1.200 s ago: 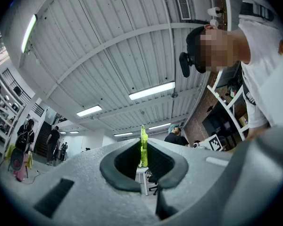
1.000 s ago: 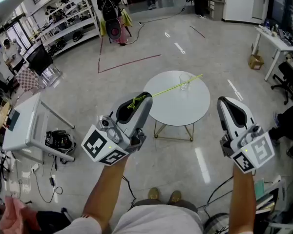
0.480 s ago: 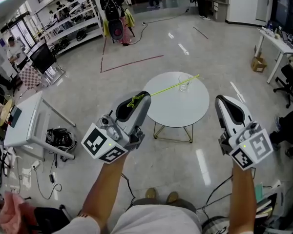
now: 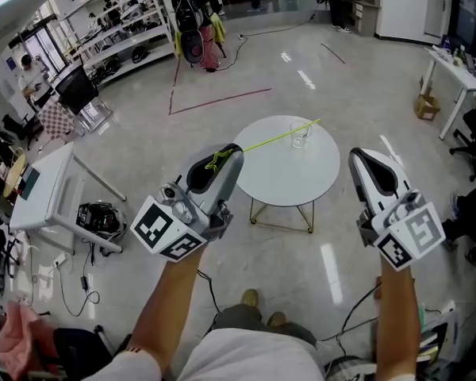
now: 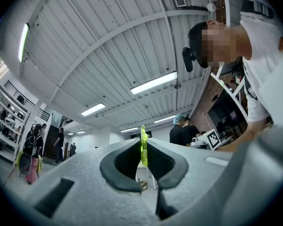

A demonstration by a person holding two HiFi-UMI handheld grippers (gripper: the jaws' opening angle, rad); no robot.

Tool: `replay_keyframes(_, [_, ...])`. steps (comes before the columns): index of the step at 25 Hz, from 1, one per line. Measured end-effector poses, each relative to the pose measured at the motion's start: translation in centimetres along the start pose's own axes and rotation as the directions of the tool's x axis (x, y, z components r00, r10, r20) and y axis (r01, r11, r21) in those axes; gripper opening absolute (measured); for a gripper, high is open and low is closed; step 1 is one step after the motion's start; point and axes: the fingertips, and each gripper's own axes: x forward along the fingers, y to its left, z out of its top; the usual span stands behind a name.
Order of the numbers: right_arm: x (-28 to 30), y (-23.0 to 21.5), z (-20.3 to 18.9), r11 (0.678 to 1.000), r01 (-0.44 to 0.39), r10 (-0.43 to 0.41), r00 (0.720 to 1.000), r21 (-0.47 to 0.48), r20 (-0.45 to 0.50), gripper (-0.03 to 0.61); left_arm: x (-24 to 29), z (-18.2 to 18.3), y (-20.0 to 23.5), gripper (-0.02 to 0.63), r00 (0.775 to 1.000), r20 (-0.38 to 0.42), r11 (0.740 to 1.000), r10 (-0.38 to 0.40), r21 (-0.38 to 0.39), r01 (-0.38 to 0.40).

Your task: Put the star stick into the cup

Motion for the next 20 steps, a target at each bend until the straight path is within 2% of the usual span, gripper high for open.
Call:
replay_keyframes(11, [2.9, -2.3, -1.5, 1.0, -0.013, 0.013, 1.0, -0.012, -0.016, 0.011, 1.5, -2.1, 3.2, 0.028, 1.0, -0.004, 1.0, 0.015, 0.004, -0.015])
replay_keyframes(20, [7.4, -5.5, -3.8, 0.999, -0.004, 0.003, 0.999, -0.032, -0.049, 0.011, 4.1, -5.4, 8.5, 0.026, 1.0, -0.024, 1.0, 0.004, 0.0, -0.004])
